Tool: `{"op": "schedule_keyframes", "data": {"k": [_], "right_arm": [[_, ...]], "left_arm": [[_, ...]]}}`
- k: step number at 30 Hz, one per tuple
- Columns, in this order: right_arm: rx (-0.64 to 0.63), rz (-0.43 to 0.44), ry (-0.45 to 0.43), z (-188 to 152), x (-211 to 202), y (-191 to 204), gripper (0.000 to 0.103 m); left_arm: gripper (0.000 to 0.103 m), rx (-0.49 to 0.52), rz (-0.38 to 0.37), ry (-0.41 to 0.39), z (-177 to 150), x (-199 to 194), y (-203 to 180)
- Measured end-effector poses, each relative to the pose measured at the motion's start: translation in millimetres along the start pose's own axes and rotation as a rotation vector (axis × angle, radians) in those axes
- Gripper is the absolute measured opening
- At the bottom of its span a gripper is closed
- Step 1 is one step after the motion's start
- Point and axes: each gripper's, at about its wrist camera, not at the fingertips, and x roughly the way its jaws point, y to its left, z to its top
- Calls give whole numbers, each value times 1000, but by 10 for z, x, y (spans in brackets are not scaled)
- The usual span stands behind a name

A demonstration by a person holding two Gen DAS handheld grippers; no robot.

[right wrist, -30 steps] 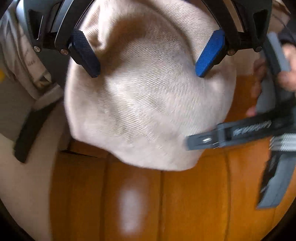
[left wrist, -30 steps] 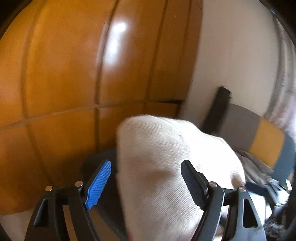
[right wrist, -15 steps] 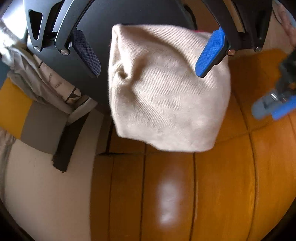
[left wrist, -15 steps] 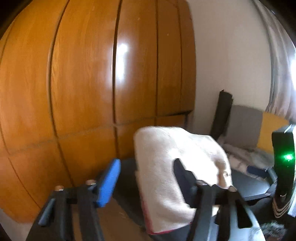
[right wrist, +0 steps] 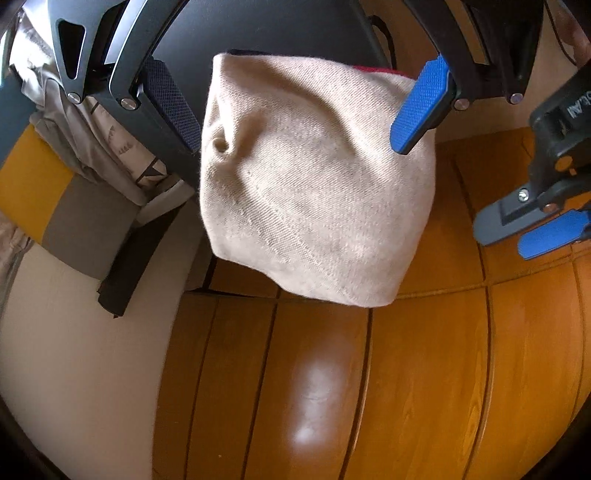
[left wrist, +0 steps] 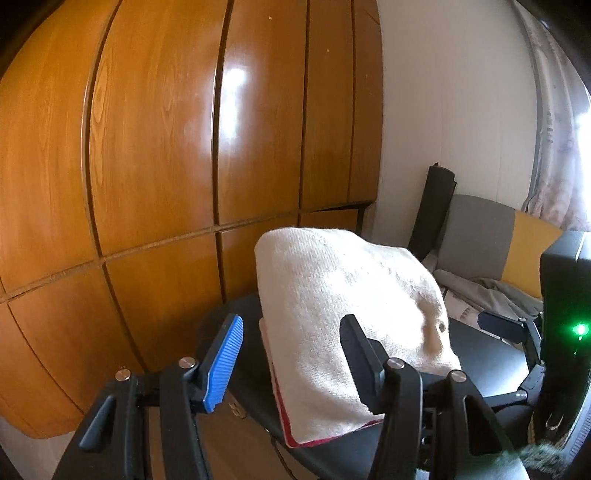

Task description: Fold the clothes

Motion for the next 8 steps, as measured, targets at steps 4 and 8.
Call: {"op": "schedule_keyframes", "data": {"k": [4,8], "right_arm": [[-12,23,14,-33,11,12,103],[-22,24,16,-59,16,-6,103]], "left_arm": [[53,-18,1,-3,-4,58,-1],[47,-11,12,12,-15,120,-21]]}}
